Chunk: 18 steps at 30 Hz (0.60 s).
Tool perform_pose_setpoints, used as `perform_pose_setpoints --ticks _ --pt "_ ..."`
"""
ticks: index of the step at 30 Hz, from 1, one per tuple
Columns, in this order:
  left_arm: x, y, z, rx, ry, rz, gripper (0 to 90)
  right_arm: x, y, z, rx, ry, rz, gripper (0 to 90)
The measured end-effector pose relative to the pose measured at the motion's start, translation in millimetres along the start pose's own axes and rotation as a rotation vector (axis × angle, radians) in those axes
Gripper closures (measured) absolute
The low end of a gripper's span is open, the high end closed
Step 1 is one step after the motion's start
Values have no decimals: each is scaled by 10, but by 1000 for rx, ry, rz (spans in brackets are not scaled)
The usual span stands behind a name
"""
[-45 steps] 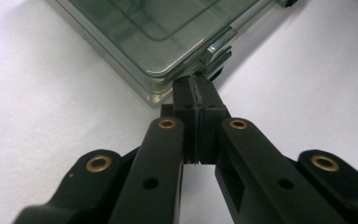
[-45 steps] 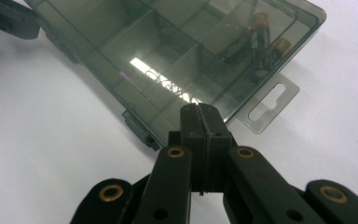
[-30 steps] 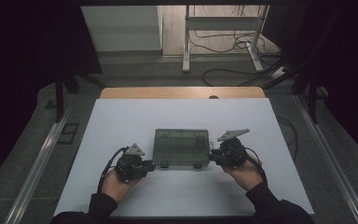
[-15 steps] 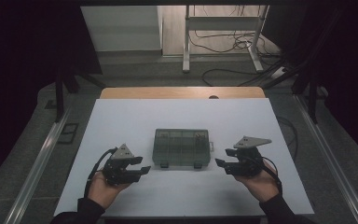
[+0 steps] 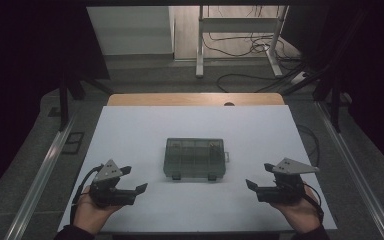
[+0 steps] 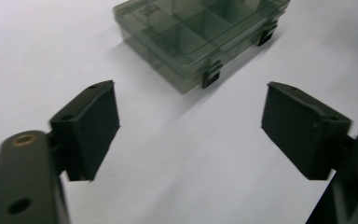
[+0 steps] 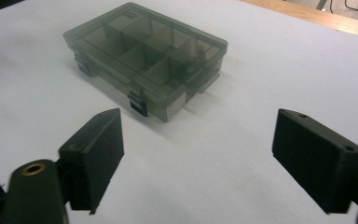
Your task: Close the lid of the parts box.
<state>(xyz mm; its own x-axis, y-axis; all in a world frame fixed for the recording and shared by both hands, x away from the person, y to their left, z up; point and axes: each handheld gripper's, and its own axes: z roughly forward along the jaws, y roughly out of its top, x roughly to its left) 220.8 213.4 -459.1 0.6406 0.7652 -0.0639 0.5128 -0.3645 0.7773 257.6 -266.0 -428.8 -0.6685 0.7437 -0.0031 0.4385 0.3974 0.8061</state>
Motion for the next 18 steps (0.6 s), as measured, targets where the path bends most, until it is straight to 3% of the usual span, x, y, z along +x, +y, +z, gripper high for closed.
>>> perform_pose_setpoints --ticks 3,6,12,18 --pt "28 -90 -95 2 38 -12 93 -29 -61 -80 -5 5 19 118" --pt "56 -175 -166 0 47 -33 49 -51 -136 -152 -6 -1 42 81" --pt "124 -334 -247 -2 22 -83 3 -72 -313 -247 -6 -22 69 25" --pt "170 -362 -272 -33 1 -114 0 -99 -401 -251 3 -36 78 13"
